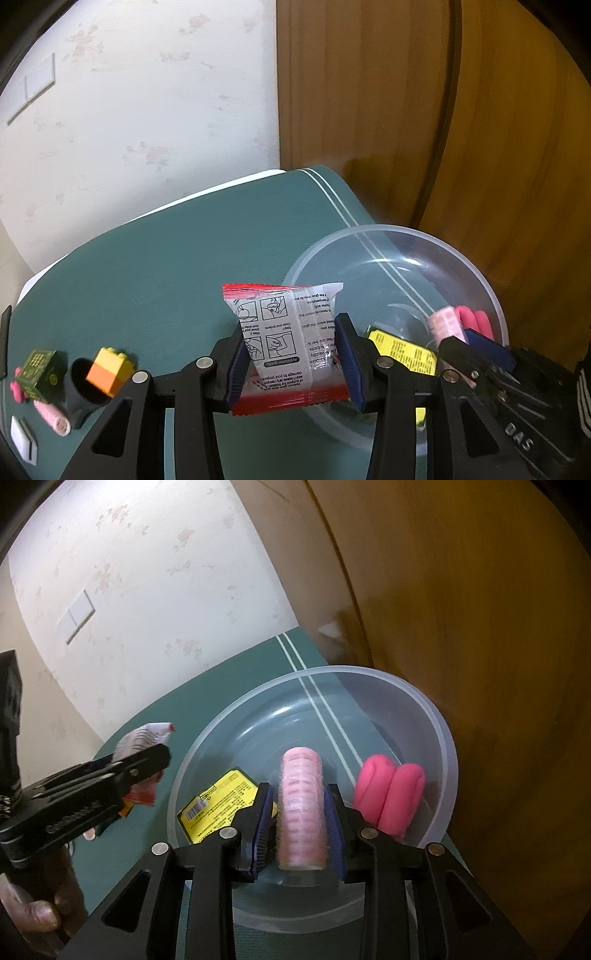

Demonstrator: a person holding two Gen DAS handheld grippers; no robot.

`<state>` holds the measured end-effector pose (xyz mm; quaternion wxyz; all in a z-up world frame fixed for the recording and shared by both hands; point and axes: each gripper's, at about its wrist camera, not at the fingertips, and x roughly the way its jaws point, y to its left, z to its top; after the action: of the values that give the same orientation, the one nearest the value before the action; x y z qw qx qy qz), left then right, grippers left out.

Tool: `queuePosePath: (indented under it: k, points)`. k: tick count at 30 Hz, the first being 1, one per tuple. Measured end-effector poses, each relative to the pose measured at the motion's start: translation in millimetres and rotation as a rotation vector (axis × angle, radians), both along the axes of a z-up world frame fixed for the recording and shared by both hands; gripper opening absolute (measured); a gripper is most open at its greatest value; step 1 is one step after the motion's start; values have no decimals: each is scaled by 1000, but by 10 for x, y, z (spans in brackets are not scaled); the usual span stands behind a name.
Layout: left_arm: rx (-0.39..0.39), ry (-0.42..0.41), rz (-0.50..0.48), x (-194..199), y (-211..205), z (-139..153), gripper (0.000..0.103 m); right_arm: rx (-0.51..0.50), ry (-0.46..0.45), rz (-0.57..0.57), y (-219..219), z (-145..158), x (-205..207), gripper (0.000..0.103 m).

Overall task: Organize objects
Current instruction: 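Carry the roller and packet to the clear bowl and release both inside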

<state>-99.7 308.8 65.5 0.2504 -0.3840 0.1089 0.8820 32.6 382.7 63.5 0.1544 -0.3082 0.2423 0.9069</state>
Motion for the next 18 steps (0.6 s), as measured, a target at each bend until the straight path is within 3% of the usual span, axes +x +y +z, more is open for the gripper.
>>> queuePosePath:
  k: [6, 8, 10, 18]
  points:
    - [21, -23, -28, -103, 130, -34, 52, -2, 3, 4, -17, 0, -5, 34]
    - [39, -28, -29, -113, 132, -32, 72, -1, 4, 2, -5, 6, -18, 34]
    - [56, -19, -23, -104, 102, -13, 76, 4, 6, -3, -13, 11, -13, 35]
    - [64, -17, -1, -67, 0, 16, 77, 5, 7, -1, 8, 19, -24, 35]
